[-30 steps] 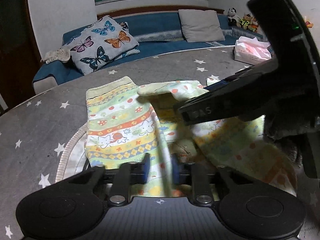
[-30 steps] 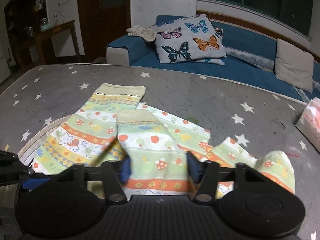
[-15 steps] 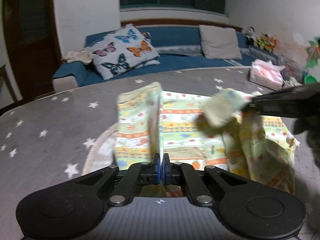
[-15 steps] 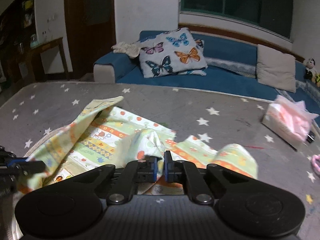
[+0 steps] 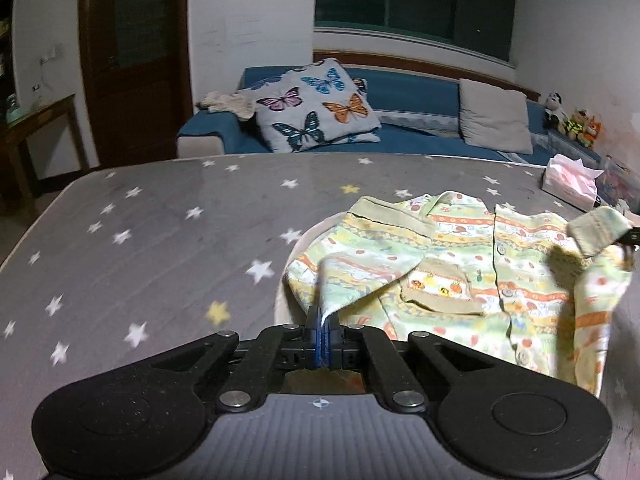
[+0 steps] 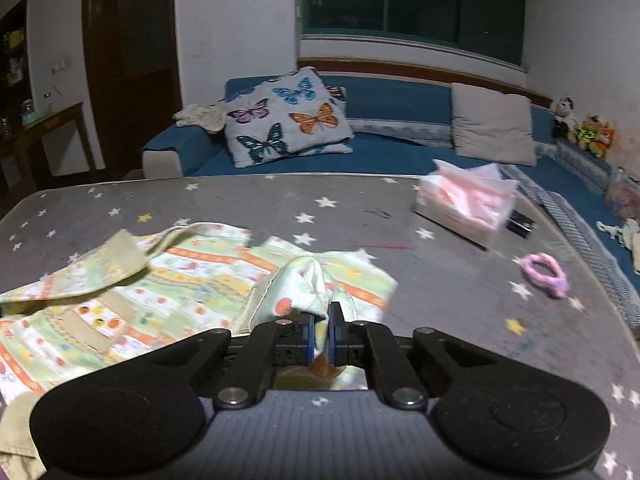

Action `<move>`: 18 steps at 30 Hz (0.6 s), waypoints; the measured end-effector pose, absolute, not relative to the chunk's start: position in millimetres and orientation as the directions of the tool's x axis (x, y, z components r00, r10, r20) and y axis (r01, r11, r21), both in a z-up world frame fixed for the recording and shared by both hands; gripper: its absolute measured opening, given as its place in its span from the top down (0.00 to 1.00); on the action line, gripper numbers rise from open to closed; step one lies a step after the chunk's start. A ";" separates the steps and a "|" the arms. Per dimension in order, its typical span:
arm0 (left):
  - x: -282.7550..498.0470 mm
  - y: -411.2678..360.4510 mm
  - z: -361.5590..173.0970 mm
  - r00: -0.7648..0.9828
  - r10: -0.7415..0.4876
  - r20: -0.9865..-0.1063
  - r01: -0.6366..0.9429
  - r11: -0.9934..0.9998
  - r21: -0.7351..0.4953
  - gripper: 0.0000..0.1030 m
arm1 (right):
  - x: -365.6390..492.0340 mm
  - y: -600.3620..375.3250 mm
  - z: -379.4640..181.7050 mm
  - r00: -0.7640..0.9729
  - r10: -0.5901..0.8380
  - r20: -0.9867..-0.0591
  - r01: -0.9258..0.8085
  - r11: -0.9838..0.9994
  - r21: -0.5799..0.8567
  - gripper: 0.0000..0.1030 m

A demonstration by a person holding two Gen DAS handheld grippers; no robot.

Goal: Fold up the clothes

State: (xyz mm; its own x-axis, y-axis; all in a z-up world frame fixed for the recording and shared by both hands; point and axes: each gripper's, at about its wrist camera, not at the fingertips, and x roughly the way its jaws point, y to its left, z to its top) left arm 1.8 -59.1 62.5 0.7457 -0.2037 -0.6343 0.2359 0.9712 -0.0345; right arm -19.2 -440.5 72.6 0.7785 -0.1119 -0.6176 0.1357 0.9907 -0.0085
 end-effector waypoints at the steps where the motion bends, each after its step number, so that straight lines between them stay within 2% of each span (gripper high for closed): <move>1: -2.4 -55.4 61.9 0.746 -0.199 -0.635 0.229 0.973 -0.036 0.99 | -23.9 -441.3 73.5 0.779 -0.118 -0.615 0.138 0.990 -0.014 0.94; 18: -40.4 -28.2 48.5 0.729 -0.149 -0.668 0.171 0.985 -0.033 0.99 | -68.7 -423.8 79.6 0.799 -0.204 -0.566 0.138 0.978 -0.158 0.94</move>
State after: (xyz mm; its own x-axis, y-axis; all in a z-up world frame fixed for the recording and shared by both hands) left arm -40.4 -28.2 48.5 0.7294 -0.1492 -0.6676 0.1710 0.9847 -0.0332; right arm -68.7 -423.8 79.6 0.7987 -0.2039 -0.5662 0.1376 0.9778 -0.1581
